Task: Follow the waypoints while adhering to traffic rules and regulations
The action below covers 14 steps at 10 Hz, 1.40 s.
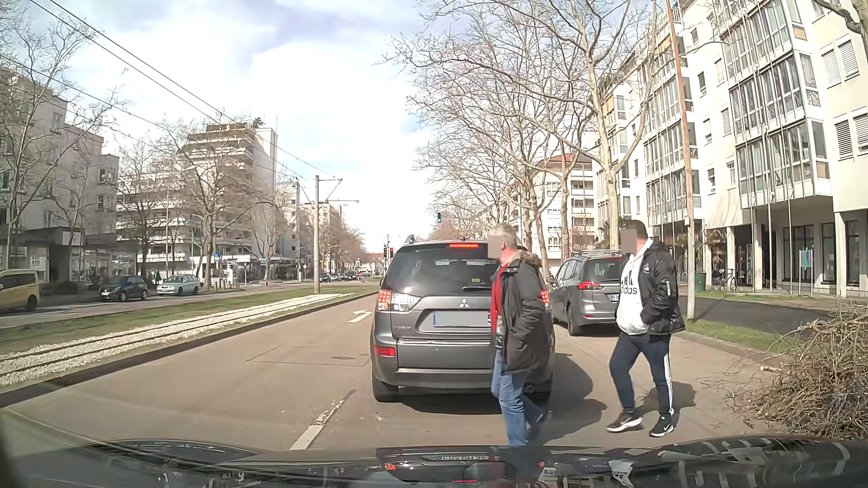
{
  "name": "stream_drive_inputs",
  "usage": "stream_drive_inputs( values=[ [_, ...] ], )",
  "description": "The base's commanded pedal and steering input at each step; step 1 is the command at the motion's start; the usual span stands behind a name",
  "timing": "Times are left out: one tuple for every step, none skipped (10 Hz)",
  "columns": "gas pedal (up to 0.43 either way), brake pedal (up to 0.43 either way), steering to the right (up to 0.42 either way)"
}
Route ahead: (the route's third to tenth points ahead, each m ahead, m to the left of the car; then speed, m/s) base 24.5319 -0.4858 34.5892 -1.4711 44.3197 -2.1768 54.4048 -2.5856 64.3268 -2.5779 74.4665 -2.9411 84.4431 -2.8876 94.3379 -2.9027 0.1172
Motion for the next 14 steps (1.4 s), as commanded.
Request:
stream_drive_inputs(
  values=[
    [0.000, 0.220, 0.005],
    [0.000, 0.226, 0.005],
    [0.000, 0.232, 0.005],
    [0.000, 0.232, 0.005],
    [0.000, 0.238, 0.005],
    [0.000, 0.244, 0.005],
    [0.000, 0.244, 0.005],
    [0.000, 0.244, 0.005],
    [0.000, 0.250, 0.005],
    [0.000, 0.250, 0.005],
    [0.000, 0.250, 0.005],
    [0.000, 0.256, 0.005],
    [0.000, 0.256, 0.005],
    [0.000, 0.256, 0.005]
  ],
)
